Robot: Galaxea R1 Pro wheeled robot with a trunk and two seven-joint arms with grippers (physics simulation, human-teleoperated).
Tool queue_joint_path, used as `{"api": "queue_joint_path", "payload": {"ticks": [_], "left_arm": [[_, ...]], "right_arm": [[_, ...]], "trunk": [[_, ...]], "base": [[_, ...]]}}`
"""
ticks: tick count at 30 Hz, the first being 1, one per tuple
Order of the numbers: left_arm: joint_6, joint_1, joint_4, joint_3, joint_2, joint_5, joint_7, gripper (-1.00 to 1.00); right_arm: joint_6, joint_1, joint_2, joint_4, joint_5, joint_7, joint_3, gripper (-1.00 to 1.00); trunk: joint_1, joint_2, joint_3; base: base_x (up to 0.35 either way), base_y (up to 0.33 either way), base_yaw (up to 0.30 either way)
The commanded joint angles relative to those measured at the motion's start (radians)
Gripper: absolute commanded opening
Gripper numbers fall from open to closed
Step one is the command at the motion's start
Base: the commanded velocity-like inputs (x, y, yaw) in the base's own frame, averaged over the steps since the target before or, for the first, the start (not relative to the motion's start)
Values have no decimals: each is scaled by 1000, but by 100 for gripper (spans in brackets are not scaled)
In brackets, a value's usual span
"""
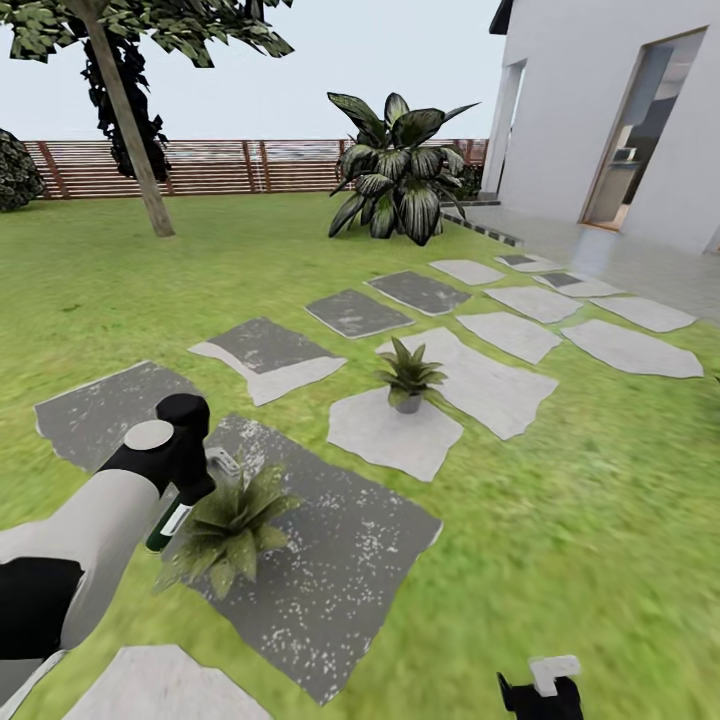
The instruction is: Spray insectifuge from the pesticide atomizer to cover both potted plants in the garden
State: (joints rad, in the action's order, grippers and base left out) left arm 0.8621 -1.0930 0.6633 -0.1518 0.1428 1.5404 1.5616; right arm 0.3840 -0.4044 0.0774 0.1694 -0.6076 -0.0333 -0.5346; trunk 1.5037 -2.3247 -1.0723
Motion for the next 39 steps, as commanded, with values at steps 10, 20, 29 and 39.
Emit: {"api": "queue_joint_path", "payload": {"ticks": [10,20,29,39], "left_arm": [[-52,15,-13,-3,7,-1,9,-100],[-82,18,-35,-1,7,-5,9,-100],[-80,18,-67,-2,0,-5,9,-100],[-77,18,-64,0,0,-5,9,-100]], "right_arm": [[4,-1,-1,-1,-6,-3,-8,100],[4,-1,-3,-1,-6,-3,-8,100],[4,-1,-7,-1,-6,-3,-8,100],[4,-1,-7,-1,-6,-3,-8,100]], "trunk": [[0,0,-1],[0,0,-1],[0,0,-1],[0,0,-1]], "base": [[291,0,0],[13,0,1],[0,0,217],[56,-168,53]]}}
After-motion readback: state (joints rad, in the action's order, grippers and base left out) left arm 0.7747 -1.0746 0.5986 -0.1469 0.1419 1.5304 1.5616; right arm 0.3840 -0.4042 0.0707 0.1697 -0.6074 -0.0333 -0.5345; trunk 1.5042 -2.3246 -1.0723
